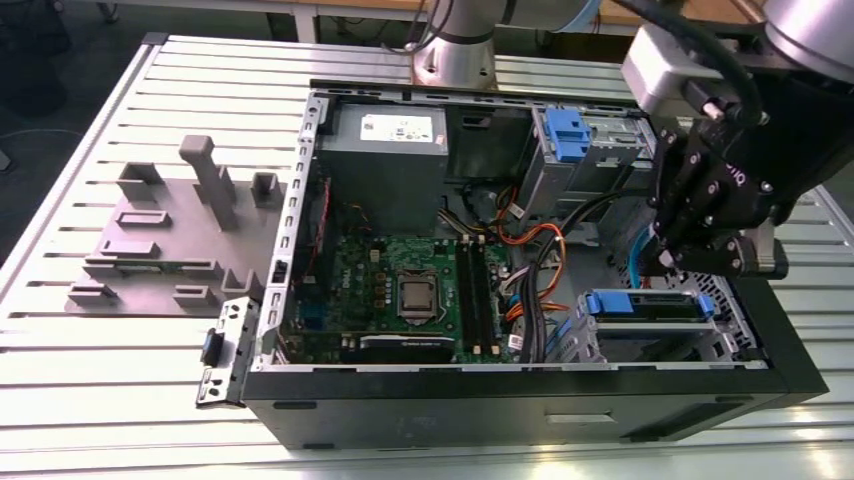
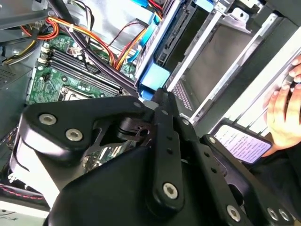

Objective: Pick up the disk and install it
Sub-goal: 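Insert the disk into the insertion slot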

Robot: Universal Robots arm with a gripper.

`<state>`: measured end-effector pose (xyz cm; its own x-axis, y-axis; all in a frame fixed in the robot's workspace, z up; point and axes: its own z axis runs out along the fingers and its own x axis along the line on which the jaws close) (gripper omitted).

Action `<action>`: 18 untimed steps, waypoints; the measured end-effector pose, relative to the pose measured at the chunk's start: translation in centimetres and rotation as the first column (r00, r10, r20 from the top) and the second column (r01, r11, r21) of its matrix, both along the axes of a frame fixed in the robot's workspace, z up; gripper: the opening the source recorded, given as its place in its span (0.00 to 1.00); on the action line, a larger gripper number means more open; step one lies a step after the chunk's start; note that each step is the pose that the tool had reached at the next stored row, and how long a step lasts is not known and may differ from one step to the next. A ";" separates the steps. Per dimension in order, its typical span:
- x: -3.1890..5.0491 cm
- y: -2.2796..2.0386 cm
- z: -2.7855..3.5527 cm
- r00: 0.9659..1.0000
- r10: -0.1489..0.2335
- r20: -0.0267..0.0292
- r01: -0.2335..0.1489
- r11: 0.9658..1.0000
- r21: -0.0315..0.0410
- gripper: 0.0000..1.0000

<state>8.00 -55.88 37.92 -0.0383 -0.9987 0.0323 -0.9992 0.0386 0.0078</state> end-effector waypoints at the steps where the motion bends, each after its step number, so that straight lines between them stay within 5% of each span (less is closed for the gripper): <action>1: 0.00 0.00 -0.18 1.000 0.000 0.000 0.000 1.000 0.000 0.13; 9: 0.00 0.00 -1.61 1.000 0.000 0.000 0.000 1.000 0.000 0.11; 18: 0.00 0.00 -2.42 1.000 0.000 0.000 0.000 1.000 0.000 0.11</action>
